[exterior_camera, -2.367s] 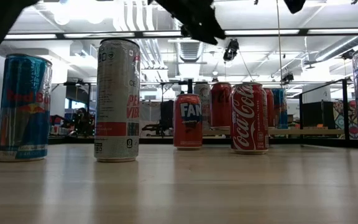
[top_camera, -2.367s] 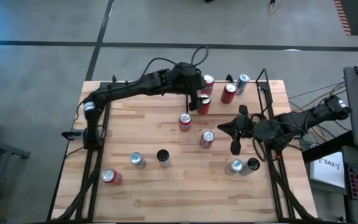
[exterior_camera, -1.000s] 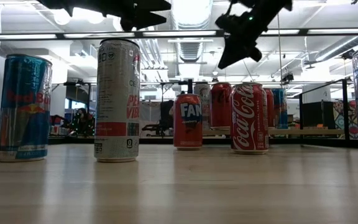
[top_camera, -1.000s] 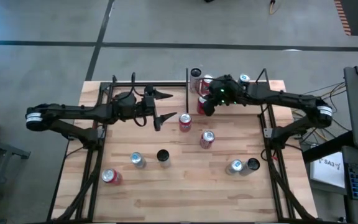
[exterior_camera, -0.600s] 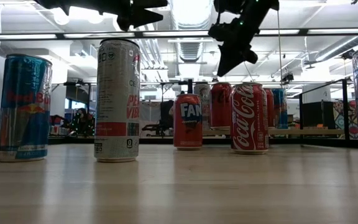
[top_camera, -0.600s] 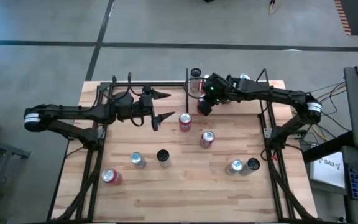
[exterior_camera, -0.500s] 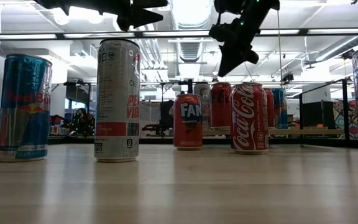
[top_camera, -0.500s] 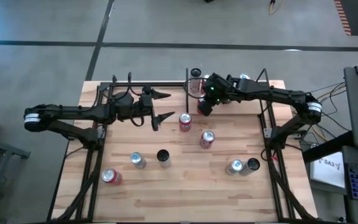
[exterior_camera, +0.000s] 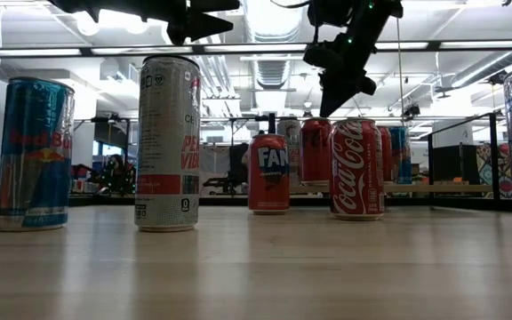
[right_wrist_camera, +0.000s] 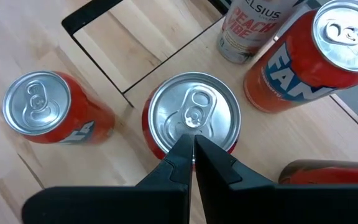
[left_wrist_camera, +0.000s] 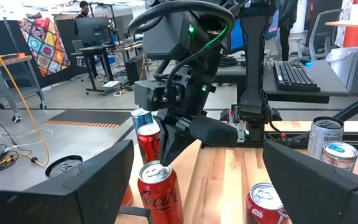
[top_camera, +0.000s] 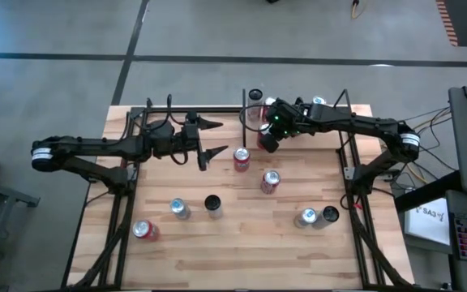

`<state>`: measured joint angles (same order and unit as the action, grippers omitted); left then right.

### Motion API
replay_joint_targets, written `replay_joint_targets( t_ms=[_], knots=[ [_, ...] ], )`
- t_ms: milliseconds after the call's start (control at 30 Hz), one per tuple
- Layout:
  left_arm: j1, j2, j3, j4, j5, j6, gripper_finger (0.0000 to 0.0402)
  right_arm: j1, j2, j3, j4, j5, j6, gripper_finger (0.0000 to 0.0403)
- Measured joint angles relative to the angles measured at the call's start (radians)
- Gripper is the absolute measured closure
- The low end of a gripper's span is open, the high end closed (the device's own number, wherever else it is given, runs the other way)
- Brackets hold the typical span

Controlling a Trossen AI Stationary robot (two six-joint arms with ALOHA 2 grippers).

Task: Place canned beverage on shelf
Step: Put the red black soda can on the shelf aligned with the other red black soda can

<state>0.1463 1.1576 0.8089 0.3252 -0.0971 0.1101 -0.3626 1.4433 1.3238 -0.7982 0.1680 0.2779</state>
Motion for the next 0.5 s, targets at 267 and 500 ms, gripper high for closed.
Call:
replay_joint_targets(
  t_ms=[267,500],
  knots=[
    [0.0,0.0,0.0,0.0,0.0,0.0,0.0061,0.0,-0.001,-0.009,0.001,0.005,0.0,0.0394],
    [0.0,0.0,0.0,0.0,0.0,-0.005,0.0061,0.0,-0.001,-0.016,0.002,0.026,0.011,0.0394]
  ],
)
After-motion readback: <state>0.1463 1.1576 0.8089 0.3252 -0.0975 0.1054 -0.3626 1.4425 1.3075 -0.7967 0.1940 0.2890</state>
